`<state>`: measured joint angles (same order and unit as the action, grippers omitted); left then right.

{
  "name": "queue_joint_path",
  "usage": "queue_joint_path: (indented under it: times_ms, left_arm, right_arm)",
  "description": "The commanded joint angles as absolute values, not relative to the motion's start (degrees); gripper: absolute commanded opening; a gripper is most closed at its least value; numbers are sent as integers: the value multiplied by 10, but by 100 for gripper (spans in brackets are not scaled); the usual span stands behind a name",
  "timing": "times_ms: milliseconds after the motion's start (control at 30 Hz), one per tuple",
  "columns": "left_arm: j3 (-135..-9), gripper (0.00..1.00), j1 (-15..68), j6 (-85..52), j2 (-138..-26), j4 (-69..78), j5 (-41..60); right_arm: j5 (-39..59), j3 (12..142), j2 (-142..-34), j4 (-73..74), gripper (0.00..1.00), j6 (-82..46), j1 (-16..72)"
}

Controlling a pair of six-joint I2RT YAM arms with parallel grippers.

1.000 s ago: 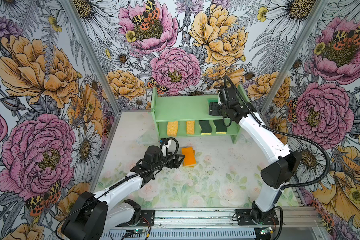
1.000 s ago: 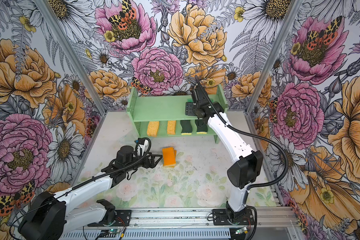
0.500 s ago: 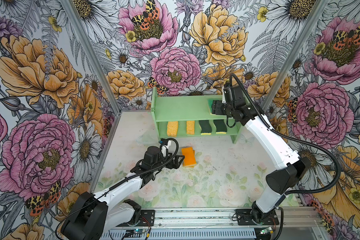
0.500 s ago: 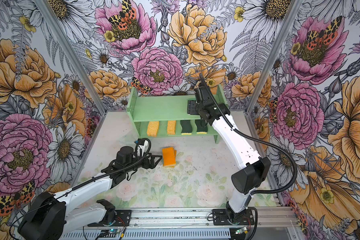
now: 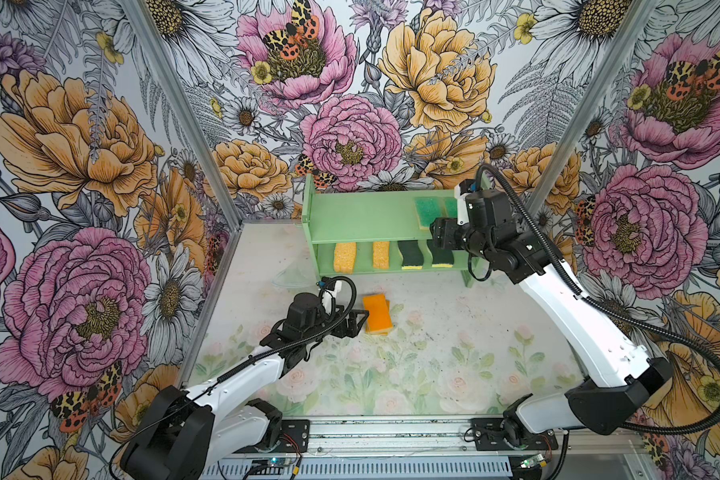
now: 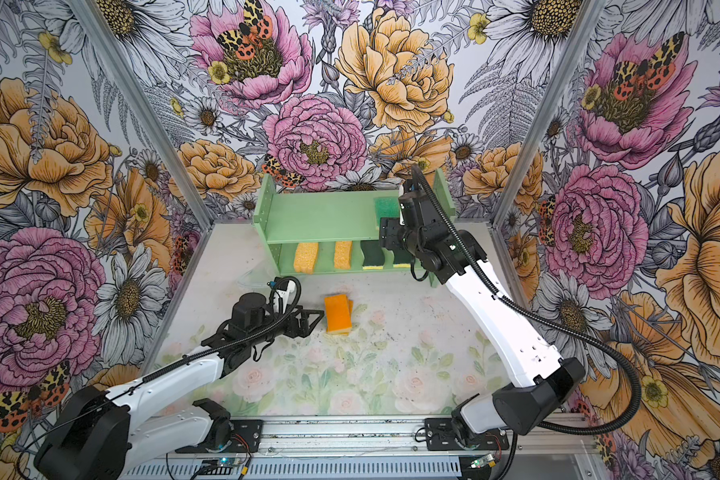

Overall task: Place and organize the cleaning sponges onto the shelf
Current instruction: 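Withdraw the right gripper from the shelf toward the orange sponge stack, then lower the right gripper onto the top orange sponge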

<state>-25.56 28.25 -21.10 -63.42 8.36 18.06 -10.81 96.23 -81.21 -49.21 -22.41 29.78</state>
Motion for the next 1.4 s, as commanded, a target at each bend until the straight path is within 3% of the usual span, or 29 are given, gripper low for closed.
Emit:
queue_joint_path:
  times_ms: [0,567,1033,1367]
  left_arm:
    - [-253,99,278,-218,-625,91,166]
    - [-249,99,273,-240,-631,75,149]
    - [-232,99,241,-241,-602,57,175]
    - [-225,99,232,-237,-587,49,180]
  right_arm:
    - [-104,921,-777,-487,79,-217,316]
    - [-108,660,-726,-353,78,-348,409]
    - [-148,609,-851,-266,79,-434,526]
    - [-167,642,-920,-266,88,-438,551]
